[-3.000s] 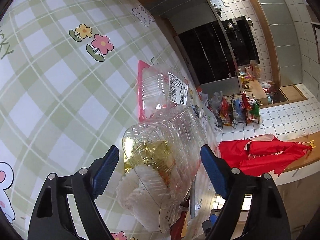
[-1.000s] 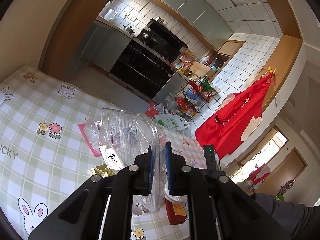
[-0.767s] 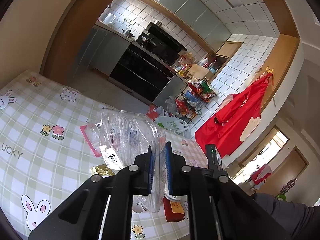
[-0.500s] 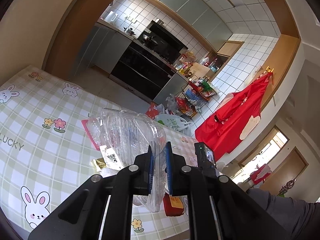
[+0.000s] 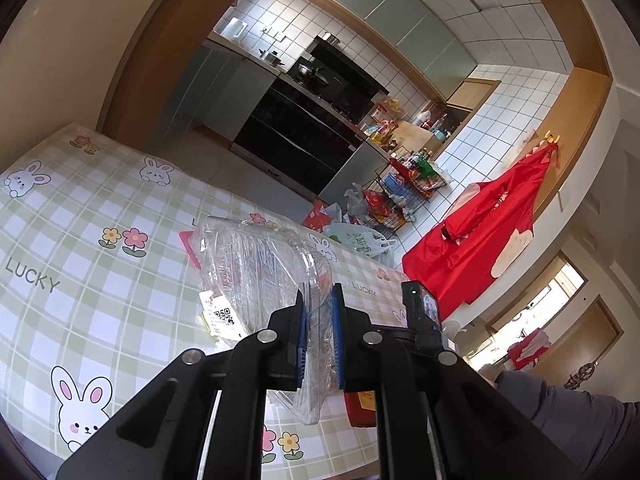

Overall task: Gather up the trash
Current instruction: 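Grasp the white sponge with the right tool while the left tool holds the container, then carry the sponge over the bin with the right tool and release it, then lower the clear container into the bin with the left tool and open it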

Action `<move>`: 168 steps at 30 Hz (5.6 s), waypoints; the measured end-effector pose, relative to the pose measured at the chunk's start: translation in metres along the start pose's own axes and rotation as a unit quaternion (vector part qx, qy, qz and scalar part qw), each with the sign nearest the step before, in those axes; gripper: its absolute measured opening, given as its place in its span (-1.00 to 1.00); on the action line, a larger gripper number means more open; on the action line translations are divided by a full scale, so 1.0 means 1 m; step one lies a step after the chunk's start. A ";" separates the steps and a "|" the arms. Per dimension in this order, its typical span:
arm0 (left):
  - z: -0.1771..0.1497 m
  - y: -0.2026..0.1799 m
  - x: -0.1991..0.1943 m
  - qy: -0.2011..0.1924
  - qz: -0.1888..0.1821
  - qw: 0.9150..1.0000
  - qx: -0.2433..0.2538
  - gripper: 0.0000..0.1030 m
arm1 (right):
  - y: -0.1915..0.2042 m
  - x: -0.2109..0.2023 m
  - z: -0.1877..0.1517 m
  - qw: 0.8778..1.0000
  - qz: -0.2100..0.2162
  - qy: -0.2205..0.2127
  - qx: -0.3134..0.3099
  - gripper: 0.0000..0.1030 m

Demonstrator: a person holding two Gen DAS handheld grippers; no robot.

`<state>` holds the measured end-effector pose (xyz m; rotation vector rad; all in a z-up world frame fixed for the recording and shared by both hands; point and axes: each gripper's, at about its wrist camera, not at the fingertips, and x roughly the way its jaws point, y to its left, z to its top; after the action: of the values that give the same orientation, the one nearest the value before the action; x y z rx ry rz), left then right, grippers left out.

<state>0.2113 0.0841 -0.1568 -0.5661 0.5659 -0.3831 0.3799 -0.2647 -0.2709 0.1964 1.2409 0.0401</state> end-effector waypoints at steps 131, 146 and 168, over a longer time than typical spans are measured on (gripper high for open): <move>-0.147 -0.138 -0.052 0.217 -0.039 0.969 0.109 -0.13 | -0.048 -0.230 -0.278 0.923 0.147 -0.351 -0.051 0.86; -0.148 -0.159 -0.016 0.296 0.028 0.919 0.260 0.12 | -0.064 -0.232 -0.274 0.923 0.136 -0.360 -0.021 0.86; -0.141 -0.151 -0.007 0.277 0.064 0.917 0.280 0.62 | -0.073 -0.230 -0.271 0.925 0.130 -0.358 0.000 0.88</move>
<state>0.0937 -0.0859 -0.1631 0.1495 0.9874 -0.5599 0.0440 -0.3340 -0.1520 0.3409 0.4784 0.1825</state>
